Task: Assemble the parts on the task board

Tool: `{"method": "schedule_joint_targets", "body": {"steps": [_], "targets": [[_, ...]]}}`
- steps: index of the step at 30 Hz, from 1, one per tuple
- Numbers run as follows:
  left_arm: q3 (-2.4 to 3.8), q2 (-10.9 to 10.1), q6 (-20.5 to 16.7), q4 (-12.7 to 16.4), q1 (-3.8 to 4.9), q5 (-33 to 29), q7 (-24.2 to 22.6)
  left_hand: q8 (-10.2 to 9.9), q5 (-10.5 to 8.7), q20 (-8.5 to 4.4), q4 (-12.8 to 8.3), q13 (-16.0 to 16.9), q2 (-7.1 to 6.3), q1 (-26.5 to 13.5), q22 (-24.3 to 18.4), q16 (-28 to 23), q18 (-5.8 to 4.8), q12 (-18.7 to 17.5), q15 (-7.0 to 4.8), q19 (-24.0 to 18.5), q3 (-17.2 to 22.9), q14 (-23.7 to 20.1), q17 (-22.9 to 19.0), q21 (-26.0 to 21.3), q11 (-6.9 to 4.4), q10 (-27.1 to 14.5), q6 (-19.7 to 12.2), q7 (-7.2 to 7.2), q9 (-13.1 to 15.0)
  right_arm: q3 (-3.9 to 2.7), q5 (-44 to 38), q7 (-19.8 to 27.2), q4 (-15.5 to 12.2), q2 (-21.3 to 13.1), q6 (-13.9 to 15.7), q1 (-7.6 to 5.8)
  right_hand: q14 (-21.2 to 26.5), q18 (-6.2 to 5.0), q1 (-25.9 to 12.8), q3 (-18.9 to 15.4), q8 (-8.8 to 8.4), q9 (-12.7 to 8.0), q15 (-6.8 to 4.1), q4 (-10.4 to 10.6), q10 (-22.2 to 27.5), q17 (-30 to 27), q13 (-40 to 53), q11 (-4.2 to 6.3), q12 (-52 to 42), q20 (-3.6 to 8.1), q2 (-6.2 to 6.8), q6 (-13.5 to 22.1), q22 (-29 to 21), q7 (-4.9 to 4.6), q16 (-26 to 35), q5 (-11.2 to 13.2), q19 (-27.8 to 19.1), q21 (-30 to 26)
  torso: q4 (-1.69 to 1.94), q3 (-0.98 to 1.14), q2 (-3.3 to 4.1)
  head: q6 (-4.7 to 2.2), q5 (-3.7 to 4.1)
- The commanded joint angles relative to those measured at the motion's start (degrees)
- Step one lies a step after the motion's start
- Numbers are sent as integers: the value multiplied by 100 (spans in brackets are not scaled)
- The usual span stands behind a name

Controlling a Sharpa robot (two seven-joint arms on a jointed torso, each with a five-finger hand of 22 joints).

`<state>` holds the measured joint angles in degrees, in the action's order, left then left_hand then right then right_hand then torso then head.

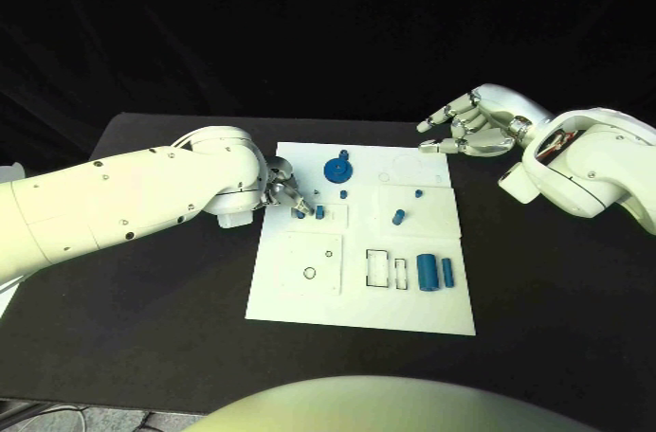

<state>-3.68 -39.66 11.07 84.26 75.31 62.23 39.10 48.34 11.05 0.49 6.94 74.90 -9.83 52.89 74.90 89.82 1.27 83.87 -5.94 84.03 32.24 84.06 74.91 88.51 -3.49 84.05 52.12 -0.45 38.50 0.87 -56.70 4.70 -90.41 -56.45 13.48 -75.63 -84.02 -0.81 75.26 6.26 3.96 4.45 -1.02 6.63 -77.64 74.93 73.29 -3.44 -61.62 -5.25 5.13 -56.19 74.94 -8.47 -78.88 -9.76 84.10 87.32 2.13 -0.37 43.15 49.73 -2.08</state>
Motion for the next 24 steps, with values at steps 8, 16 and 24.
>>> {"method": "schedule_joint_targets", "body": {"steps": [8, 16, 24], "targets": [[-38, -17, 129, -55, -46, 31, 656, -19, 39, -52, 44, 869, 6, -70, 1336, 18, -83, 38, -55, 529, -68, 594, 1509, 29, -34, 274, 64, 3, 9, 0, -14, 52, -13, -1, -45, 3, -271, -82, 12, -45, -5, 7, 21, 3, 26, 72, -5, 2, 38, -29, -41, 23, 873, 0, 21, -17, 121, -31, -3, -1, 1, 0, 1], [-37, -21, 125, -75, -45, 89, 674, -16, 40, -54, 62, 878, 3, -68, 1349, 18, -86, 46, -58, 534, -91, 594, 1509, 38, -37, 280, 74, -1, 11, 0, -14, 51, -17, -9, -41, 3, -271, -82, 12, -45, -5, 7, 21, 3, 26, 72, -5, 2, 38, -29, -41, 23, 873, 0, 21, -17, 121, -31, 1, 0, -1, 8, 7], [-34, -36, 167, -132, -43, 130, 690, -11, 43, -59, 66, 902, -16, -33, 1365, 18, -90, 67, -63, 541, -128, 594, 1509, 49, -46, 294, 92, -13, 16, 0, -14, 51, -19, -13, -39, 3, -266, -86, 17, -53, -5, 7, 21, 3, 38, 55, -20, 2, 60, -29, -45, 25, 859, 0, 40, -20, 110, -39, 1, 1, -2, 9, 17]]}}
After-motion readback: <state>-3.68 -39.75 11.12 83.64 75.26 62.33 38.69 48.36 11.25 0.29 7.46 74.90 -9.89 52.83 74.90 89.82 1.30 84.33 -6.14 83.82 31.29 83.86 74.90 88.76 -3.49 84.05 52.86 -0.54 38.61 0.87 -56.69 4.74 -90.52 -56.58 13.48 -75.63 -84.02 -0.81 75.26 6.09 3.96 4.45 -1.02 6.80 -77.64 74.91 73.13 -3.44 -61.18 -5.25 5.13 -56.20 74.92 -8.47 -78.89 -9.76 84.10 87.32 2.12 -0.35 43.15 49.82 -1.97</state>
